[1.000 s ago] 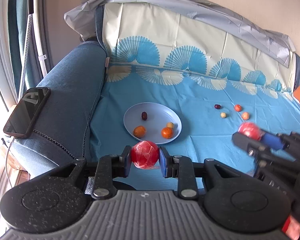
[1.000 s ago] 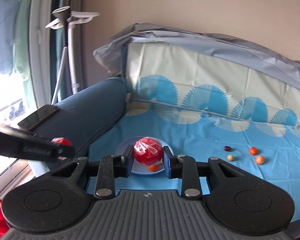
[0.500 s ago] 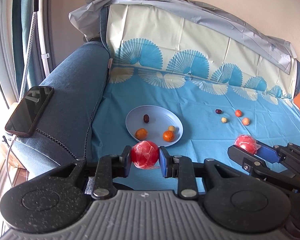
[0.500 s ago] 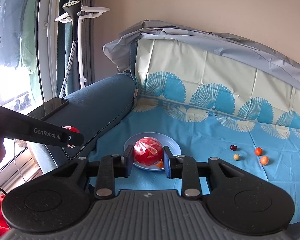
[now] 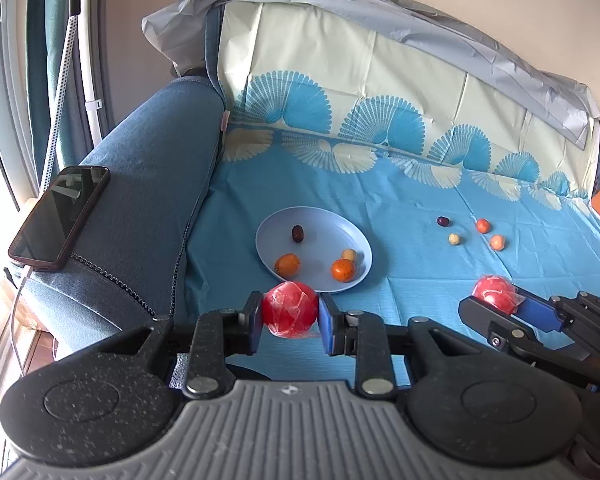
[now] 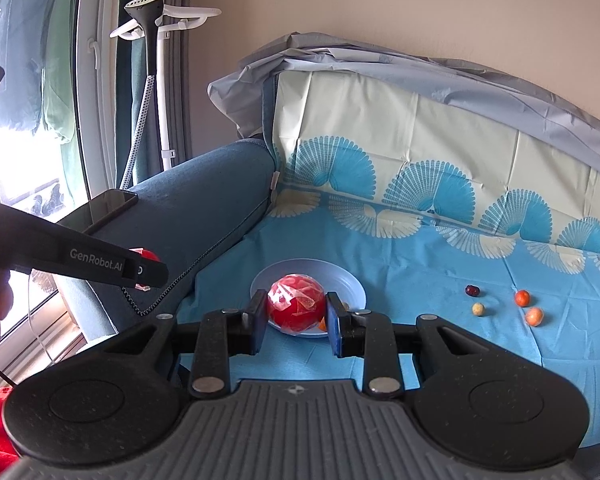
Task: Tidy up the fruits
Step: 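Carry both wrapped red fruits over the plate with both grippers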
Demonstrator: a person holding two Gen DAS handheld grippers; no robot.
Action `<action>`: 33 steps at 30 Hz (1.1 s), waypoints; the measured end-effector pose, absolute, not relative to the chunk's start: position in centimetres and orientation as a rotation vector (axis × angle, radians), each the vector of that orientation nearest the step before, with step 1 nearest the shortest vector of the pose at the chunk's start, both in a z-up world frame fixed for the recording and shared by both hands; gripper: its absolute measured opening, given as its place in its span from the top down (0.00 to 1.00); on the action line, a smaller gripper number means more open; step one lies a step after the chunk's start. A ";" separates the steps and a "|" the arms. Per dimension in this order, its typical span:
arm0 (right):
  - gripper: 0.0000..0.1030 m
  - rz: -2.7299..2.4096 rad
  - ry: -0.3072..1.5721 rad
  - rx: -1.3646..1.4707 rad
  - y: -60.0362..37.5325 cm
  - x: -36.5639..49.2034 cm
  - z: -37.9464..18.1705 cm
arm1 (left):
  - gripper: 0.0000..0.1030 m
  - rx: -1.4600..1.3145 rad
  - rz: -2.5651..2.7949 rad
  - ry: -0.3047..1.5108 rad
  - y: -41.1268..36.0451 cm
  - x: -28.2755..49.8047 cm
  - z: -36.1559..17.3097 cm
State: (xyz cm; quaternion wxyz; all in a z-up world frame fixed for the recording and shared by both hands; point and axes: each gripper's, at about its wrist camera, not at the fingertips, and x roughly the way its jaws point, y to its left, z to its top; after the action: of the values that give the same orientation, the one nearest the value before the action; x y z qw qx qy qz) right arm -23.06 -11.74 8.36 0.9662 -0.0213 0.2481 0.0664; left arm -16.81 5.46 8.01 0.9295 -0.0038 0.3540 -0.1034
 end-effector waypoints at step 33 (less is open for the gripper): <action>0.69 0.089 0.636 -0.033 -13.2 -9.8 1.0 | 0.69 0.022 -0.265 0.794 1.5 -1.2 2.0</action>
State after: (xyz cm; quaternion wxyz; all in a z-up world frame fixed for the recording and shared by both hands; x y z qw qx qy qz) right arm -9.78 -13.21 1.03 0.9487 -0.0162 0.3128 0.0437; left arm -1.24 1.48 1.95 0.9137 0.0109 0.3854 -0.1288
